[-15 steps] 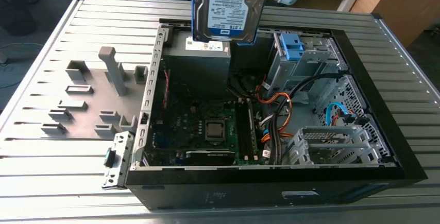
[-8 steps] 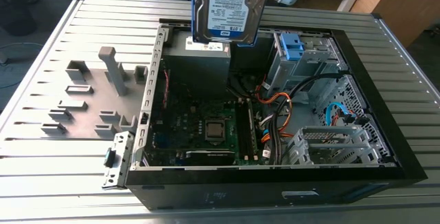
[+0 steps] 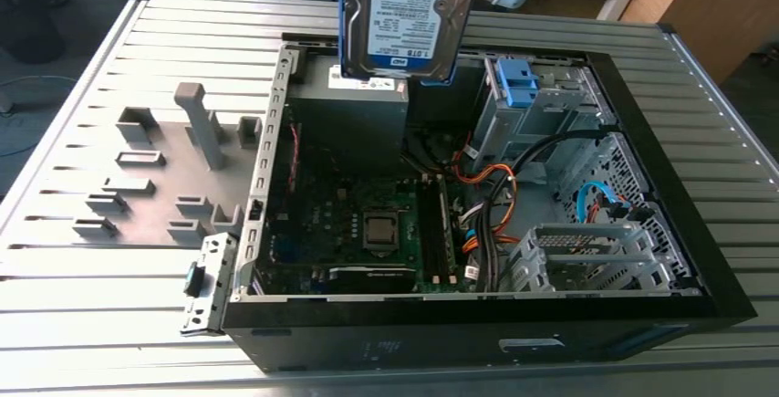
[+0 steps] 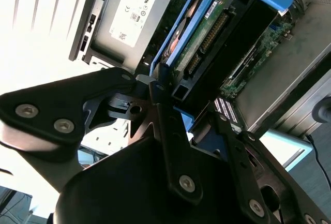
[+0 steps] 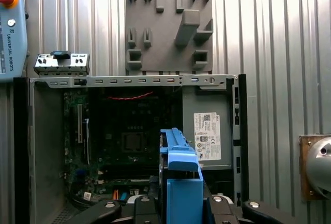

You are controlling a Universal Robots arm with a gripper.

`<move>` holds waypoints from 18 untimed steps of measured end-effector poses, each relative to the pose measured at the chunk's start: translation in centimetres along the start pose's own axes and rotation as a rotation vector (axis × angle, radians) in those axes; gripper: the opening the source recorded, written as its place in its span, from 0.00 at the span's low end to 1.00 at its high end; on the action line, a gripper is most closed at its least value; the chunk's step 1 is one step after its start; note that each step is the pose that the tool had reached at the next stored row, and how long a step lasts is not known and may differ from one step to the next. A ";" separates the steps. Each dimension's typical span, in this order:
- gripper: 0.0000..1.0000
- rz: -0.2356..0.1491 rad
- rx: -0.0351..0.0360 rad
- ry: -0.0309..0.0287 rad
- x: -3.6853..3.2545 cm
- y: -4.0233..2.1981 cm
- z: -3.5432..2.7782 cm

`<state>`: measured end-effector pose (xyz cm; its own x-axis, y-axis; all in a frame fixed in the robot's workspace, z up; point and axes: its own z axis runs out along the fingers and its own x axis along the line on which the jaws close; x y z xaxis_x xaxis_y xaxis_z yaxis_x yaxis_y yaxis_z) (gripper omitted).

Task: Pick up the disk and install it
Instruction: 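Pick up the disk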

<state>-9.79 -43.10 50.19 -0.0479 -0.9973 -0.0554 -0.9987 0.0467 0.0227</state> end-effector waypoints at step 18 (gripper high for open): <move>0.36 0.000 0.0000 0.0000 0.90 -0.04 -0.05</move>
<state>-9.79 -44.00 50.18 -0.0478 -0.9973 -0.0554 -0.9987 0.0466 0.0226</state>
